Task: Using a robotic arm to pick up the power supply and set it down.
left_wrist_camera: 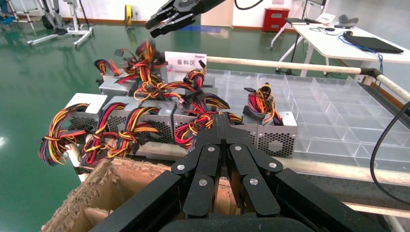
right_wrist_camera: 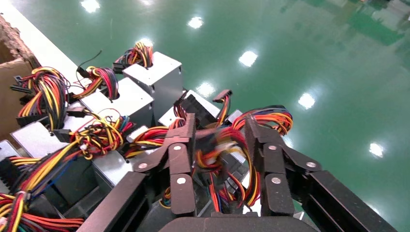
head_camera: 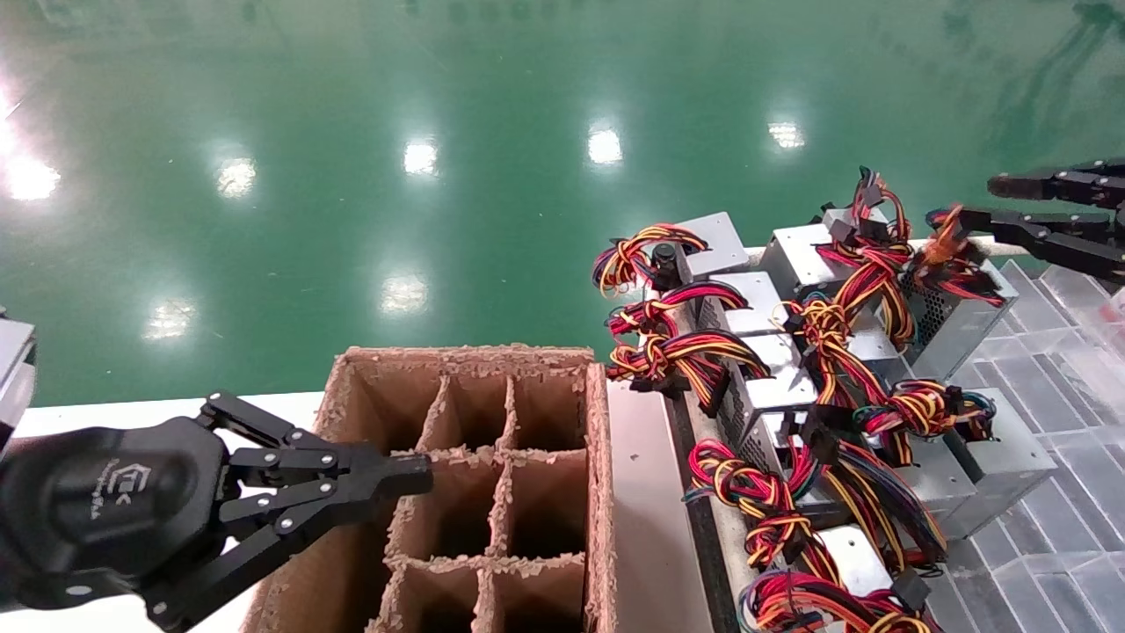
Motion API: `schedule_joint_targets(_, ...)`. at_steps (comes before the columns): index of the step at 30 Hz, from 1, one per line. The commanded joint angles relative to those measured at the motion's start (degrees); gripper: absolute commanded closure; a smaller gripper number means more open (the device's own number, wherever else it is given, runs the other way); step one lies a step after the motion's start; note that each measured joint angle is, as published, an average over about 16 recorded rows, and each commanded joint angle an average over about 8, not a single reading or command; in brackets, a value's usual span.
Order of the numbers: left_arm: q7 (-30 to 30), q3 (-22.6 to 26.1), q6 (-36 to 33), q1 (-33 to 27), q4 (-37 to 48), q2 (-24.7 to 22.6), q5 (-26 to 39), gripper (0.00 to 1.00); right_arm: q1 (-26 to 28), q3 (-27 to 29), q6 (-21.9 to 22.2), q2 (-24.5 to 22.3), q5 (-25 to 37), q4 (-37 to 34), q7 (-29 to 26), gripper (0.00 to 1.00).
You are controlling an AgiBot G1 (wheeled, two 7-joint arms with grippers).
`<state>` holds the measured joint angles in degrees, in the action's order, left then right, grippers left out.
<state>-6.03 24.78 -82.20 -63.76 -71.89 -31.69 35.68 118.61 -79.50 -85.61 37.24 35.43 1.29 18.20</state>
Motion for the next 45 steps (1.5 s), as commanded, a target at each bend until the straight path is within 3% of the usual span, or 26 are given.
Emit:
schedule_joint_targets(1,0.0,0.0,0.0,0.0,0.0,0.0,0.0,1.0,0.45,-0.17,-0.44,0.05,0.25,0.02,-0.24,0.0)
schedule_joint_targets(12,0.0,0.0,0.0,0.0,0.0,0.0,0.0,1.0,1.71,1.33,-3.17,0.88,0.4,3.04,-0.23,0.0)
schedule_joint_targets(26,0.0,0.0,0.0,0.0,0.0,0.0,0.0,1.0,-11.8,15.62,-2.46,0.17,1.71,18.89,-6.82,0.0)
schedule_joint_targets(34,0.0,0.0,0.0,0.0,0.0,0.0,0.0,0.0,-19.92,24.2,-2.04,-0.26,2.56,28.47,-10.79,0.0)
schedule_joint_targets(45,0.0,0.01,0.0,0.0,0.0,0.0,0.0,0.0,-31.04,35.97,-1.45,-0.85,3.72,41.59,-16.23,0.0)
